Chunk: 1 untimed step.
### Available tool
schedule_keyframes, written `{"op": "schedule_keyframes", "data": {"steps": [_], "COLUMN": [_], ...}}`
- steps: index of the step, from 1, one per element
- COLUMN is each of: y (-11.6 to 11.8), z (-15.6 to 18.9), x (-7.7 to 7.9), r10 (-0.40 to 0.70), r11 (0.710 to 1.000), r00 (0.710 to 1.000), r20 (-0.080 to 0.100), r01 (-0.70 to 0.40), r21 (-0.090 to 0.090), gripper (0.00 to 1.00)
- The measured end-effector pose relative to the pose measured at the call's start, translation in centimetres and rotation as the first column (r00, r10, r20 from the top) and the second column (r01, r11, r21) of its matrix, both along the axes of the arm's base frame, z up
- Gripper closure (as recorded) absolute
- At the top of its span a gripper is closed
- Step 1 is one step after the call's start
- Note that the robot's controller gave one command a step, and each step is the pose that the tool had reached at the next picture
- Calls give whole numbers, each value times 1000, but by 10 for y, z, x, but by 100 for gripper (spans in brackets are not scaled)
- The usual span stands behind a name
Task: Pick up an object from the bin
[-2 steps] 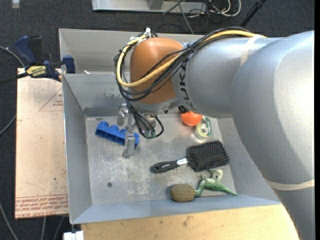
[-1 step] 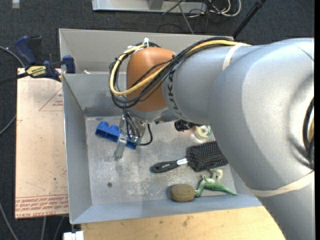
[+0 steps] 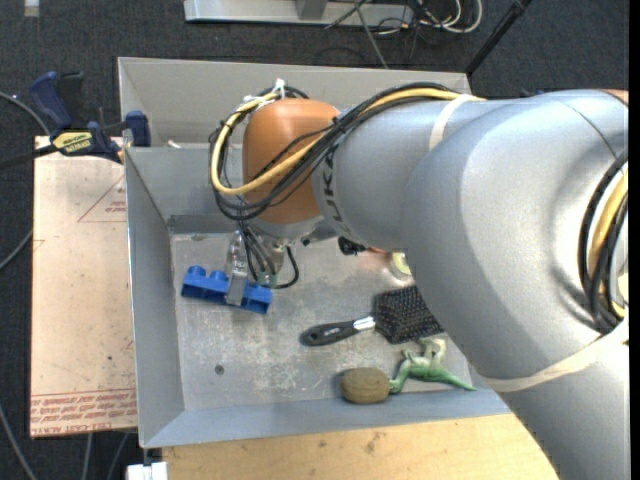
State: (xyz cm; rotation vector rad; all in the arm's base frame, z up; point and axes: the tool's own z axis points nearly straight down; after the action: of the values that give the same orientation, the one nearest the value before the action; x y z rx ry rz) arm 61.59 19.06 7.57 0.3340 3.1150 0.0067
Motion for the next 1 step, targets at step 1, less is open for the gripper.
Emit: {"op": "schedule_keyframes", "data": {"steps": [1], "y": [0], "z": [0], "x": [0], "r10": [-1], "r11": [1000], "r00": [1000], "r20": [0], "r01": [1], "r21": [0], "gripper": [100]}}
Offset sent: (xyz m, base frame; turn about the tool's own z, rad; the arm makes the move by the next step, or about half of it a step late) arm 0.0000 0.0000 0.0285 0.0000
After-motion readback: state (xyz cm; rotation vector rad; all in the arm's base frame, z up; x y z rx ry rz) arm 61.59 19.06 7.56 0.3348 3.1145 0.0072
